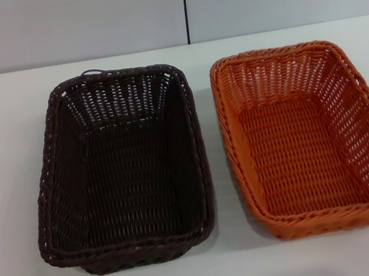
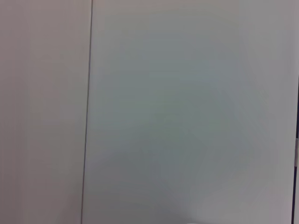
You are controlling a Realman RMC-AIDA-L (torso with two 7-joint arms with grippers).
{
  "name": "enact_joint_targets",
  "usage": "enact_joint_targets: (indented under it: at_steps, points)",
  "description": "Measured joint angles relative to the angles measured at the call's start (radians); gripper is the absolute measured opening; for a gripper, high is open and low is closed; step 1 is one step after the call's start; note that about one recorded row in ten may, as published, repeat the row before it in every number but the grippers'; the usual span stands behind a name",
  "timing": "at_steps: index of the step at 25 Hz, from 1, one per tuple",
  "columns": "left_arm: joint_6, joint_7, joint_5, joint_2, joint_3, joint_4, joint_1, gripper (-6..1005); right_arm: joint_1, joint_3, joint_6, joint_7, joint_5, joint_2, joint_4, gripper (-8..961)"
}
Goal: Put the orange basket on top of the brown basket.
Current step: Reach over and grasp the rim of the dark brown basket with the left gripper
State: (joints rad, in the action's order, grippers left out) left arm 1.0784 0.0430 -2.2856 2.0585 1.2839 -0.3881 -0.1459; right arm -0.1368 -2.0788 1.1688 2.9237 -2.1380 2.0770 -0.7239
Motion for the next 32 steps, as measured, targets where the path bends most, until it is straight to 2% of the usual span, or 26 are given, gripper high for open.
enact_joint_targets:
  at_steps: [11, 13, 14, 15, 16, 17, 18, 20, 22, 23, 24, 25, 27, 29, 30, 31, 32]
  points:
    - [-0.01, 0.0, -0.002, -0.003, -0.006, -0.01, 0.002, 785, -0.008, 0.0, -0.003, 0.0, 0.001, 0.0, 0.001, 802]
    - [-0.029, 0.001, -0.011, -0.008, -0.008, -0.026, 0.003, 785, -0.009, 0.001, -0.015, 0.0, 0.002, -0.001, -0.002, 802]
    - [-0.062, 0.001, -0.028, -0.021, -0.006, -0.057, 0.007, 785, -0.009, 0.003, -0.024, 0.0, 0.002, -0.002, -0.004, 802]
    - [-0.062, 0.001, -0.028, -0.021, -0.006, -0.057, 0.007, 784, -0.01, 0.004, -0.032, 0.0, 0.002, -0.003, -0.006, 802]
    - [-0.244, 0.0, -0.101, -0.095, 0.007, -0.248, 0.051, 784, -0.012, 0.006, -0.04, 0.001, 0.002, -0.004, -0.006, 802]
    - [-0.281, 0.0, -0.112, -0.108, 0.01, -0.29, 0.063, 784, -0.014, 0.007, -0.045, 0.001, 0.002, -0.004, -0.006, 802]
    - [-0.371, -0.001, -0.138, -0.136, 0.022, -0.394, 0.093, 783, -0.015, 0.007, -0.049, 0.001, 0.002, -0.004, -0.006, 802]
    - [-0.483, 0.0, -0.167, -0.161, 0.047, -0.506, 0.128, 783, -0.017, 0.008, -0.053, 0.001, 0.002, -0.004, -0.007, 802]
    - [-0.698, 0.005, -0.229, -0.178, 0.108, -0.704, 0.177, 783, -0.019, 0.008, -0.056, 0.001, 0.003, -0.005, -0.006, 802]
    - [-0.771, 0.006, -0.25, -0.178, 0.129, -0.759, 0.188, 784, -0.019, 0.008, -0.058, 0.001, 0.003, -0.005, -0.005, 802]
    - [-0.936, 0.009, -0.292, -0.176, 0.175, -0.872, 0.206, 784, -0.02, 0.009, -0.062, 0.001, 0.003, -0.005, -0.005, 802]
    - [-1.019, 0.012, -0.309, -0.172, 0.198, -0.924, 0.211, 784, -0.021, 0.01, -0.065, 0.002, 0.003, -0.005, -0.004, 802]
    - [-1.291, 0.043, -0.348, -0.15, 0.273, -1.081, 0.21, 784, -0.025, 0.012, -0.07, 0.002, 0.003, -0.006, -0.003, 802]
    - [-1.532, 0.123, -0.358, -0.099, 0.345, -1.193, 0.187, 785, -0.032, 0.014, -0.079, 0.002, 0.003, -0.006, -0.001, 802]
    - [-1.607, 0.157, -0.359, -0.073, 0.374, -1.224, 0.174, 785, -0.035, 0.018, -0.086, 0.002, 0.003, -0.006, 0.0, 802]
    - [-1.737, 0.217, -0.36, -0.03, 0.426, -1.277, 0.148, 785, -0.039, 0.02, -0.093, 0.002, 0.003, -0.006, 0.001, 802]
    - [-1.794, 0.239, -0.36, -0.013, 0.445, -1.298, 0.136, 785, -0.044, 0.022, -0.1, 0.002, 0.003, -0.006, 0.004, 803]
